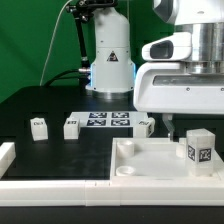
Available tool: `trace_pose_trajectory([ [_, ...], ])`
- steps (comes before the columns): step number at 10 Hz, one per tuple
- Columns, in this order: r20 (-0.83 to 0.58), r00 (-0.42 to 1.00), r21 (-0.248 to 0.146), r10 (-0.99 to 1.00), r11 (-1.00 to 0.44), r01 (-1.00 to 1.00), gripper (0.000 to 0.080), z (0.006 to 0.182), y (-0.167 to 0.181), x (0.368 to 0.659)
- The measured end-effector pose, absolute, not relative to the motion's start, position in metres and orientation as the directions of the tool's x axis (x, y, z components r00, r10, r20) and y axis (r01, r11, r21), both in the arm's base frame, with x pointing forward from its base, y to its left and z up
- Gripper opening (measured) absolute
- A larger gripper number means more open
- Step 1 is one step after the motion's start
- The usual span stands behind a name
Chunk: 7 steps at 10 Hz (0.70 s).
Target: Assemble one leg
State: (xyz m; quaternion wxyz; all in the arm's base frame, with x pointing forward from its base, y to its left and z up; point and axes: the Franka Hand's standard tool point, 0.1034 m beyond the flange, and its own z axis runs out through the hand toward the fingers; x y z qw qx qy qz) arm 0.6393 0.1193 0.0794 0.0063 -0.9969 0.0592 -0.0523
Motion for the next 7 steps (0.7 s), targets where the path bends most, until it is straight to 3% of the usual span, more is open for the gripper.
trace_pose_trajectory([
  [5, 0.104, 0.982, 0.013, 0.156, -0.988, 0.156, 0.0639, 0.0792, 0.1129, 0.6402],
  [6, 0.104, 0.983, 0.012, 0.151, -0.989, 0.15, 0.0455, 0.0792, 0.1131, 0.6402],
  [7, 0.105, 0.986, 0.009, 0.13, -0.991, 0.13, 0.0319, 0.0792, 0.1132, 0.6402],
])
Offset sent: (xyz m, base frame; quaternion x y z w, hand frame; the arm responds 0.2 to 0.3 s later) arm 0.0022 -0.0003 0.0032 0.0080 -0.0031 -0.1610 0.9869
